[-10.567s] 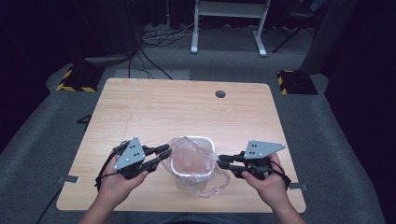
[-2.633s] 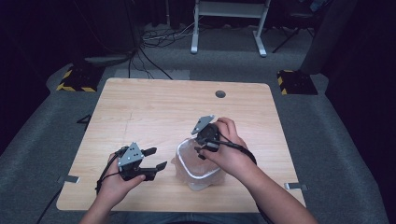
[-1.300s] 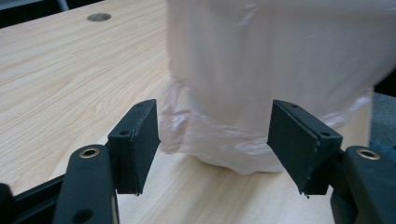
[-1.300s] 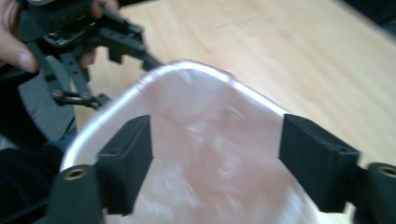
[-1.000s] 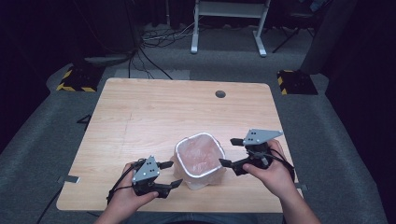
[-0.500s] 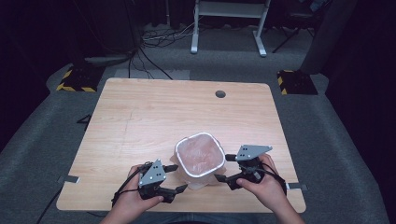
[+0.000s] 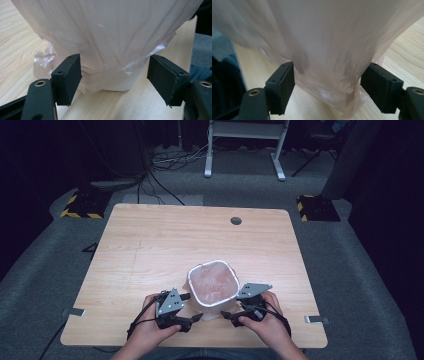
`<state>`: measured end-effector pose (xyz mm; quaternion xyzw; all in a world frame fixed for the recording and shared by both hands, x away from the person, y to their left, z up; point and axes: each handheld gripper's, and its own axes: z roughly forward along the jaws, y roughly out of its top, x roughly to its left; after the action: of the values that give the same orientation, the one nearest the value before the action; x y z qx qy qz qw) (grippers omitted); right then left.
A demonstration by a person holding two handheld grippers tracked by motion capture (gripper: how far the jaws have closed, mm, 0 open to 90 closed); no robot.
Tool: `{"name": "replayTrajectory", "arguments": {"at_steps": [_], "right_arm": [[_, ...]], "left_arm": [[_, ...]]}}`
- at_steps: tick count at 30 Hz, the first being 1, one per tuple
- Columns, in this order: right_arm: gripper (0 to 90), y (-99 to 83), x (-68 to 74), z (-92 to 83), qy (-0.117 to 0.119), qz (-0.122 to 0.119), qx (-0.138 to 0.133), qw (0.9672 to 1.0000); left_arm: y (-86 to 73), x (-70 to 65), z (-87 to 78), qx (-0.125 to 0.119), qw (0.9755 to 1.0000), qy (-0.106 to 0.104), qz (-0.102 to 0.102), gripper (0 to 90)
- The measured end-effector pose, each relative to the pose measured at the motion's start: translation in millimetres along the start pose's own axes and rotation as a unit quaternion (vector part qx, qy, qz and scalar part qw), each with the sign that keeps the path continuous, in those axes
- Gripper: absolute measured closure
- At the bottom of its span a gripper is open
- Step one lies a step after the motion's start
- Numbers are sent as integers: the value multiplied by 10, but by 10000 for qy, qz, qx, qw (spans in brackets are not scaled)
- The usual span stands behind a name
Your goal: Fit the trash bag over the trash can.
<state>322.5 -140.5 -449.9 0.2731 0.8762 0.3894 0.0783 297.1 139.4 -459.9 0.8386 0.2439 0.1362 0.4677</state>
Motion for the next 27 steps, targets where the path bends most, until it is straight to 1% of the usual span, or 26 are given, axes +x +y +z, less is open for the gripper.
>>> {"name": "replayTrajectory", "arguments": {"at_steps": [1,2,4,6,9,11,13,14,16,18,22,23,24,26,27], "right_arm": [[280,-5,0,26,-24,14,1,10000],[283,-12,0,59,-57,81,-5,10000],[286,-20,-2,126,-61,209,-21,9998],[290,-18,-12,200,-63,260,-17,9996],[286,2,-39,312,-179,355,-48,9992],[286,27,-66,375,-210,430,-104,9988],[287,60,-92,424,-250,478,-166,9984],[287,78,-105,445,-270,481,-185,9983],[286,109,-139,482,-284,480,-232,9982],[271,128,-187,516,-294,490,-312,9979],[268,133,-235,528,-232,493,-435,9976],[263,134,-231,511,-217,507,-456,9974],[253,134,-227,485,-213,507,-472,9974],[239,136,-227,409,-246,465,-514,9973],[233,140,-230,356,-287,449,-540,9971]], "left_arm": [[-8,18,15,3,10000,31,-28,276],[-13,43,27,18,10000,55,-22,277],[-24,89,60,15,9999,76,-106,278],[-25,139,88,18,9998,174,-119,277],[-16,220,136,-9,9994,272,-202,273],[-10,289,168,-24,9991,356,-231,272],[-8,367,205,-63,9987,423,-289,278],[-6,402,227,-101,9983,447,-357,281],[4,475,262,-129,9979,532,-350,293],[8,522,297,-167,9974,548,-429,296],[6,577,312,-198,9970,634,-402,303],[6,581,294,-219,9969,633,-414,304],[5,573,270,-259,9966,609,-483,310],[16,573,186,-273,9965,646,-464,307],[21,561,140,-281,9964,615,-513,305]]}}
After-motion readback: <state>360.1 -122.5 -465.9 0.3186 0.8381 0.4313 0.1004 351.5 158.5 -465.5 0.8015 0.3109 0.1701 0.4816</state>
